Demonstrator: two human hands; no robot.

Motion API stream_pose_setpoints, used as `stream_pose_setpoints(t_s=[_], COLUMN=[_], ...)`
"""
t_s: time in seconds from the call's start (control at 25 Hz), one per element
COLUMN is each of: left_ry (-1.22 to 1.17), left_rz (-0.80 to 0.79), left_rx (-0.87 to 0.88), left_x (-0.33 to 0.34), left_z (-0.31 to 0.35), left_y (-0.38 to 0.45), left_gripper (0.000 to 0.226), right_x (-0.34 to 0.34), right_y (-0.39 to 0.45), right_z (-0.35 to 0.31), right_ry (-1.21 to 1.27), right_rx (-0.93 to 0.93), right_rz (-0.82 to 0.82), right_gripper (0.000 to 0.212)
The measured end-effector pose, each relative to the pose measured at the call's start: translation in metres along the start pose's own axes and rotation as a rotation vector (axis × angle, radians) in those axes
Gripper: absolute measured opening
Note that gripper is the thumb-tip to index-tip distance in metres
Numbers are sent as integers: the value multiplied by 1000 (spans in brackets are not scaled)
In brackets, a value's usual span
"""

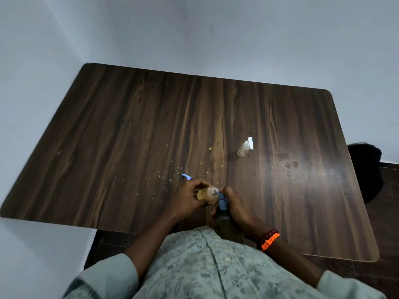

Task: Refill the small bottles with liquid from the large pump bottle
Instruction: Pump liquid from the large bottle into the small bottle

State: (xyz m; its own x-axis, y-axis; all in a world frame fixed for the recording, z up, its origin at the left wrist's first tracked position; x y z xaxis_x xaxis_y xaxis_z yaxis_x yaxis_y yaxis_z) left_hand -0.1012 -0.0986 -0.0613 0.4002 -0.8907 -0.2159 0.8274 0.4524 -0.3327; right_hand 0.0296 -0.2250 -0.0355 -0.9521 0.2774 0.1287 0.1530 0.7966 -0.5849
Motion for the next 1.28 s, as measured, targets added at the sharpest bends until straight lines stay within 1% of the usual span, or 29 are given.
stream_pose_setpoints(t_s=[0.2,0.28,0.44,0.56,0.72,0.84,0.92,1.04,1.12,1.28], left_ry=[-3,-4,-8,-20,-3,-11,-4,-9,-3,34], left_rz=[31,28,4,5,16,12,8,7,7,-16], left_rx=[10,10,3,-1,3,12,8,3,11,19], left_x=[-3,-2,1,0,-2,-3,-4,-3,-2,2], left_z=[3,2,0,2,3,1,0,0,2,5], left_y=[0,0,1,0,1,2,1,2,3,2], left_gripper=[40,41,39,38,39,37,38,41,42,41], right_x=[7,7,-2,1,6,5,5,4,5,6], right_y=[2,2,3,3,4,0,-3,-4,-4,-2], right_z=[-4,-5,2,0,-11,-12,-10,-11,-9,0], right_ry=[65,39,-48,17,85,78,133,199,215,203], right_rx=[-15,-10,-11,4,4,75,128,188,200,175], right_rz=[7,3,58,67,77,-3,-50,-79,-61,10], right_gripper=[60,62,68,58,60,57,54,58,57,50])
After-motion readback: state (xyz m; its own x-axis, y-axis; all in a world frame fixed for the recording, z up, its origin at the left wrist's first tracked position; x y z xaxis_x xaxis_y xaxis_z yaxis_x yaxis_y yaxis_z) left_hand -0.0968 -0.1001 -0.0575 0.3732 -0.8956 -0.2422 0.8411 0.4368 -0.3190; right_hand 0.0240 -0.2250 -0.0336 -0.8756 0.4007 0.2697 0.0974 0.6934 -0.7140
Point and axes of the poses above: each hand's wrist, its own y-axis towards the middle knuckle, its own x-axis out of the palm, z = x × y, the point moved 4 cm from there along y, towards the middle knuckle, and after that the axes turned 10 degrees about -z, right-handed, at the moved point
